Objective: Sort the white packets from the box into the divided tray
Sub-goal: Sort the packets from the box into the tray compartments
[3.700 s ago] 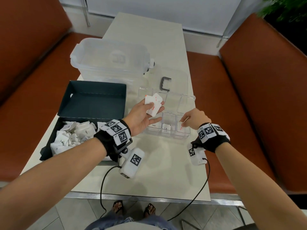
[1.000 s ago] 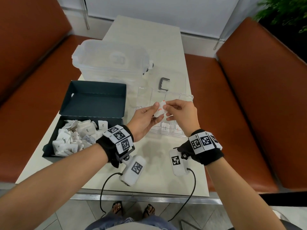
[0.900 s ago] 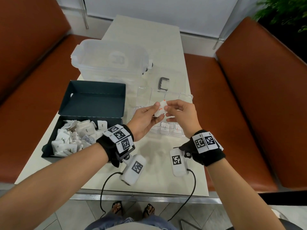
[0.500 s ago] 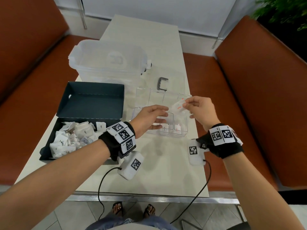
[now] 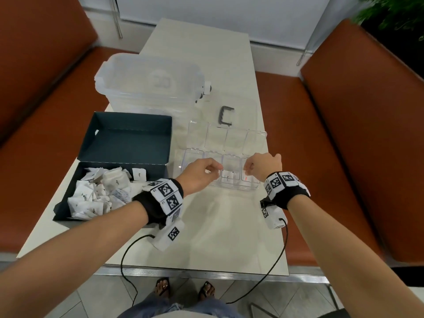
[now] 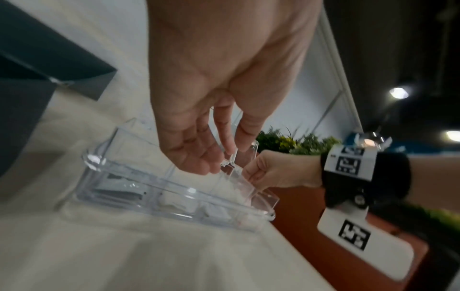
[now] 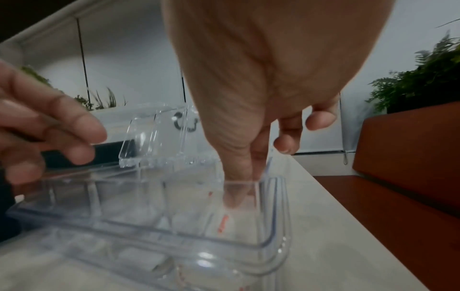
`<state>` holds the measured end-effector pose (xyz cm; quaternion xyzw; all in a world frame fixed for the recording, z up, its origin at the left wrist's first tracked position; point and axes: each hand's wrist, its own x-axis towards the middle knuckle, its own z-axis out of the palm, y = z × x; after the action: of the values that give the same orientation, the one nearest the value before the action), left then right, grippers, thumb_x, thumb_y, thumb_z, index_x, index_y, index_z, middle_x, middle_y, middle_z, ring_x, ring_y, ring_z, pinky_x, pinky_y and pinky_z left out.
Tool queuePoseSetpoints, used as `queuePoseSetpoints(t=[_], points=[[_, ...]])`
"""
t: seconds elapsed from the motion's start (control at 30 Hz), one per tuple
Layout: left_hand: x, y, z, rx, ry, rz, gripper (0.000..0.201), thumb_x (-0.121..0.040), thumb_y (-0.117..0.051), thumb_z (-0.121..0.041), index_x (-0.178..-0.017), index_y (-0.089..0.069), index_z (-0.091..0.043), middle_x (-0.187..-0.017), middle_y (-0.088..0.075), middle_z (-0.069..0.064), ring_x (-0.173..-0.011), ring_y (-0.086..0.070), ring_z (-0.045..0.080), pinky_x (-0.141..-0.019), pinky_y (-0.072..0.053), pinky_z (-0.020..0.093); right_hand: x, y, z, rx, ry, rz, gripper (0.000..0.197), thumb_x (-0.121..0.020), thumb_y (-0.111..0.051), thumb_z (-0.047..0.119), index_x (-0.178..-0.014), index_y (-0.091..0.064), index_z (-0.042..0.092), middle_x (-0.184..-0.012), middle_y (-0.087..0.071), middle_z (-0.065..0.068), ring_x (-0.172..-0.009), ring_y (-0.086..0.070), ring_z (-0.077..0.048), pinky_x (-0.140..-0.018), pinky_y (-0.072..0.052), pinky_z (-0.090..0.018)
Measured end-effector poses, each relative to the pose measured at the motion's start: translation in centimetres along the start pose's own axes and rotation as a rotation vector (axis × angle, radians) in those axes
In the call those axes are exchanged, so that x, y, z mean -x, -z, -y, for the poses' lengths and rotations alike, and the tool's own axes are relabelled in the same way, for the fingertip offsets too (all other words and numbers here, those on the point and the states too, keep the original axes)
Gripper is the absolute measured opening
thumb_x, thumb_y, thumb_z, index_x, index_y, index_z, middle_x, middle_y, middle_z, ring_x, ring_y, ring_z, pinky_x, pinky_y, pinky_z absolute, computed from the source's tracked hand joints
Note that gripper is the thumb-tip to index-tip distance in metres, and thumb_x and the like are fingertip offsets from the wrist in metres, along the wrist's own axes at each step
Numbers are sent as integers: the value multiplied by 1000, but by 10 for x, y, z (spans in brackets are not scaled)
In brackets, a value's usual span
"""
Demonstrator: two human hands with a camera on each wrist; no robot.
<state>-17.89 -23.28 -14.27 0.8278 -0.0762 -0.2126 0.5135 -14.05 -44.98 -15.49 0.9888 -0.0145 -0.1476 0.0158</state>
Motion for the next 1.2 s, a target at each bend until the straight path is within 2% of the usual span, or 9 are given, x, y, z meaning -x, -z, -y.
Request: queuePoseSetpoints(t=[0.07,0.13,0.23,0.37,0.57,0.73,1.0,1.1,1.2], points=[[-2,0,5,-220,-46,-18,24,-94,-59,-15,-117,-63,-19,-113,-60,-2,-90,-56,8,-79,-43,15,1,-4,1,63,2,12,11,-88,-60,36,-97,-67,38,-99,-68,12,-99,-56,-18,-95,-27,-43],[-3,1,7,-405,-59,-18,28,-94,-58,-18,-121,-59,-21,-120,-58,1,-97,-57,15,-89,-46,28,2,-8,0,110,18,34,22,-89,-58,42,-109,-63,42,-106,-66,13,-103,-54,-18,-95,-26,-42],[-5,-1,5,-771,-119,-46,27,-96,-54,-26,-123,-58,-25,-121,-58,0,-111,-53,21,-91,-42,36,4,-10,-2,126,31,59,30,-90,-54,48,-120,-58,45,-113,-65,13,-109,-52,-18,-96,-25,-44],[-8,-7,-2,-1017,-171,-58,22,-98,-50,-28,-116,-61,-24,-116,-61,1,-110,-51,24,-91,-32,36,5,-9,-4,86,48,98,36,-89,-55,52,-125,-56,43,-119,-62,15,-112,-50,-19,-97,-24,-45],[-11,-14,-5,-1049,-148,-112,19,-97,-47,-15,-100,-64,-22,-104,-65,0,-99,-55,22,-84,-33,33,6,-8,-5,36,60,118,36,-89,-61,43,-125,-57,40,-122,-62,13,-114,-49,-19,-96,-24,-44],[-10,-14,-5,-1036,-136,-105,19,-98,-48,-16,-102,-65,-21,-105,-65,1,-100,-56,22,-86,-35,34,5,-3,-7,37,92,134,36,-89,-63,37,-124,-58,39,-121,-62,13,-114,-46,-19,-96,-24,-43],[-11,-17,-2,-1027,-142,-92,18,-98,-47,-19,-102,-64,-21,-104,-66,0,-98,-57,22,-85,-34,34,5,-2,-8,43,99,133,37,-86,-66,43,-122,-60,39,-117,-64,15,-109,-49,-17,-93,-24,-44],[-11,-16,-3,-1006,-135,-72,20,-99,-47,-27,-109,-62,-19,-109,-65,2,-101,-57,23,-87,-35,35,6,1,-8,23,95,139,39,-85,-66,45,-123,-59,39,-119,-64,15,-99,-50,-15,-91,-24,-43],[-5,-13,-7,-934,-139,-42,29,-99,-47,-34,-118,-58,-16,-115,-62,4,-104,-58,24,-87,-36,35,13,10,-9,-39,79,128,42,-84,-68,45,-124,-59,36,-122,-62,12,-91,-42,-13,-92,-22,-43]])
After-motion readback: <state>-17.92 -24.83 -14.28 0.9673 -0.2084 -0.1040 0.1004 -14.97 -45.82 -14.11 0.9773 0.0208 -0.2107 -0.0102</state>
